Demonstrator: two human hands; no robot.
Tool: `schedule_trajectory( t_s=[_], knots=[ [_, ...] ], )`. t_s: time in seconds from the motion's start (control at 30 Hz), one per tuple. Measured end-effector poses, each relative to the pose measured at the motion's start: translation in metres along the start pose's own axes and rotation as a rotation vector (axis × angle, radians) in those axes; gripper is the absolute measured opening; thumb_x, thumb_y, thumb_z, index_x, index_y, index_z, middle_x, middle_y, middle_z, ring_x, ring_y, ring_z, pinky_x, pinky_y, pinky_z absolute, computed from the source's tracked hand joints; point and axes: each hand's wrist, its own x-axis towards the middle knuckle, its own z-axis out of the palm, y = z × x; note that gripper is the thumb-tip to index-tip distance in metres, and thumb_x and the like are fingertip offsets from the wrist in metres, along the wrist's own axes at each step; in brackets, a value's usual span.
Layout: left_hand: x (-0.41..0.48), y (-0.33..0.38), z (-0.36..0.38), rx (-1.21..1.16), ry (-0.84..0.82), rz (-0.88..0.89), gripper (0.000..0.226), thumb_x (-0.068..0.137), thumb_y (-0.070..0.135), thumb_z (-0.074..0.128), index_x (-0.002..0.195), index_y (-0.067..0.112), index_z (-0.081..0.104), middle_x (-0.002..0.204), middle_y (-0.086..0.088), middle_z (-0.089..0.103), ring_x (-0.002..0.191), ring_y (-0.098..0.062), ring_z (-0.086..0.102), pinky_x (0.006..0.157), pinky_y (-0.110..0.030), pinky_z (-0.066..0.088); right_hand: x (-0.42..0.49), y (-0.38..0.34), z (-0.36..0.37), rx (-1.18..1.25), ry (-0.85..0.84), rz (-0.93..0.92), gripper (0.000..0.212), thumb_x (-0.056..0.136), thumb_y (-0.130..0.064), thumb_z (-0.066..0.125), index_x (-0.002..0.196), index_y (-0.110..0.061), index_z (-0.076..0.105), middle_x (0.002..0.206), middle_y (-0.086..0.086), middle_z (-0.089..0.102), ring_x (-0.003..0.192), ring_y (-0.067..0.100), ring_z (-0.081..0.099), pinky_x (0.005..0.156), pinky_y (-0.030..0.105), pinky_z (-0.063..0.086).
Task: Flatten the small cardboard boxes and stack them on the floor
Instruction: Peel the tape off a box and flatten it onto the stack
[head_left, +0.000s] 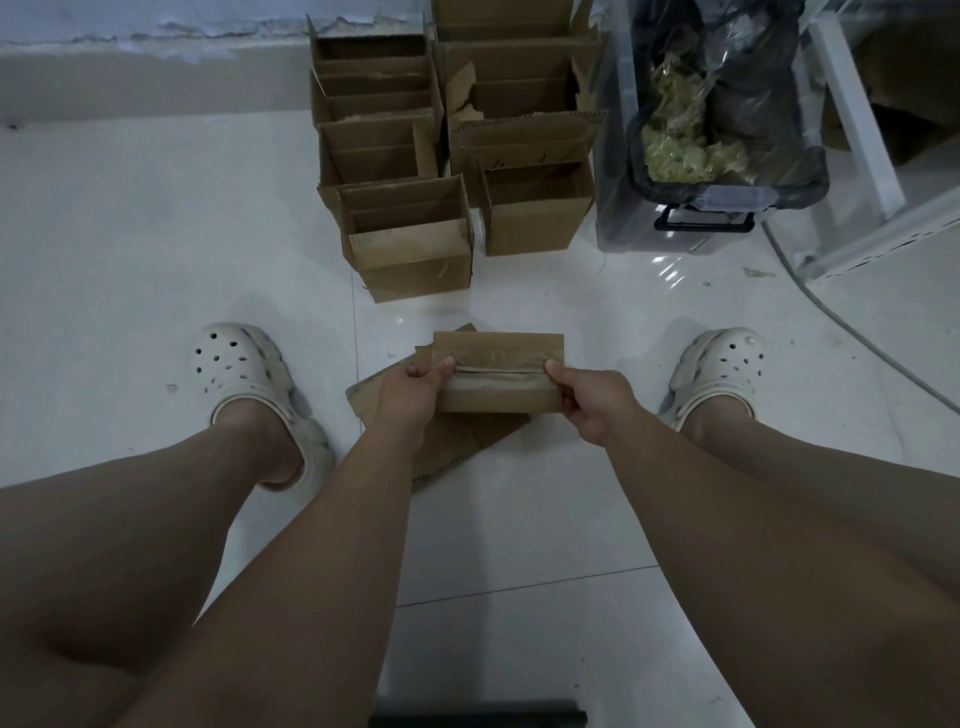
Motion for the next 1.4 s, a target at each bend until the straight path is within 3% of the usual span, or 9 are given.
schedule_trajectory(
  t_s=[0.1, 0.23, 0.57, 0.73, 0.93, 1.07, 1.2, 1.3, 1.4],
  knots=[
    [0.001, 0.003, 0.002, 0.062, 0.057, 0.071, 0.039, 0.088, 0.037, 0.063, 0.112, 0.008, 0.054, 0.106, -0.003, 0.056, 0.099, -0.019, 0.051, 0.079, -0.027, 0.038, 0.000, 0.001, 0.003, -0.002, -0.015, -0.009, 0.012, 0.084, -0.008, 0.071, 0.078, -0.009, 0.060, 0.079, 0.001, 0.061, 0.068, 0.009, 0.056, 0.052, 0.017, 0.045],
    [0.003, 0.005, 0.003, 0.157, 0.131, 0.143, 0.031, 0.091, 0.031, 0.061, 0.110, 0.008, 0.052, 0.104, -0.003, 0.056, 0.093, -0.017, 0.050, 0.076, -0.027, 0.038, 0.001, 0.009, 0.001, -0.010, -0.127, 0.037, 0.008, 0.087, -0.008, 0.067, 0.083, -0.009, 0.061, 0.080, 0.002, 0.062, 0.068, 0.009, 0.055, 0.056, 0.018, 0.045],
    [0.003, -0.003, 0.005, 0.122, 0.136, 0.091, 0.036, 0.091, 0.034, 0.060, 0.117, 0.010, 0.053, 0.117, -0.007, 0.059, 0.105, -0.022, 0.053, 0.083, -0.029, 0.039, -0.001, 0.021, -0.010, 0.127, -0.217, 0.029, 0.007, 0.088, -0.008, 0.065, 0.083, -0.008, 0.060, 0.077, 0.002, 0.064, 0.068, 0.010, 0.056, 0.058, 0.018, 0.048],
    [0.004, -0.003, 0.005, 0.128, 0.131, 0.070, 0.037, 0.092, 0.033, 0.059, 0.120, 0.010, 0.052, 0.120, -0.007, 0.057, 0.111, -0.025, 0.053, 0.087, -0.031, 0.040, 0.000, 0.023, -0.011, 0.230, -0.152, 0.005, 0.011, 0.095, -0.013, 0.056, 0.101, -0.011, 0.065, 0.087, 0.001, 0.067, 0.082, 0.014, 0.061, 0.067, 0.024, 0.051],
    [0.003, -0.006, 0.005, 0.089, 0.154, 0.051, 0.035, 0.092, 0.031, 0.059, 0.120, 0.011, 0.052, 0.119, -0.006, 0.057, 0.108, -0.022, 0.052, 0.090, -0.032, 0.041, 0.000, 0.018, -0.005, 0.227, -0.177, -0.055, 0.021, 0.097, -0.004, 0.050, 0.113, -0.007, 0.064, 0.085, 0.003, 0.066, 0.073, 0.012, 0.059, 0.059, 0.020, 0.050],
    [0.004, -0.004, 0.003, 0.090, 0.182, 0.059, 0.035, 0.093, 0.032, 0.058, 0.120, 0.010, 0.053, 0.118, -0.007, 0.057, 0.102, -0.020, 0.049, 0.084, -0.029, 0.037, 0.001, 0.013, 0.002, 0.198, -0.176, -0.076, 0.015, 0.096, -0.001, 0.050, 0.101, -0.005, 0.064, 0.086, 0.006, 0.063, 0.071, 0.012, 0.056, 0.057, 0.019, 0.050],
    [0.004, -0.007, 0.004, 0.063, 0.163, 0.045, 0.027, 0.091, 0.030, 0.061, 0.111, 0.013, 0.053, 0.114, -0.004, 0.057, 0.105, -0.021, 0.051, 0.089, -0.030, 0.039, 0.001, 0.014, 0.006, 0.129, -0.116, -0.036, 0.015, 0.097, -0.007, 0.051, 0.106, -0.004, 0.062, 0.093, 0.007, 0.066, 0.078, 0.015, 0.060, 0.065, 0.022, 0.051],
    [0.004, -0.009, 0.004, 0.046, 0.165, 0.043, 0.020, 0.090, 0.030, 0.062, 0.102, 0.017, 0.051, 0.107, -0.001, 0.055, 0.099, -0.018, 0.049, 0.088, -0.030, 0.039, -0.003, 0.018, 0.004, 0.112, -0.073, 0.064, 0.011, 0.094, -0.015, 0.060, 0.087, -0.009, 0.066, 0.076, 0.001, 0.067, 0.063, 0.009, 0.060, 0.049, 0.017, 0.049],
    [0.004, -0.008, 0.003, 0.057, 0.165, 0.052, 0.020, 0.090, 0.030, 0.063, 0.100, 0.018, 0.051, 0.104, 0.001, 0.054, 0.097, -0.017, 0.048, 0.085, -0.028, 0.038, -0.003, 0.019, 0.001, 0.139, -0.053, 0.094, 0.010, 0.092, -0.016, 0.062, 0.090, -0.007, 0.066, 0.079, 0.003, 0.067, 0.065, 0.010, 0.060, 0.045, 0.015, 0.047]
  ],
)
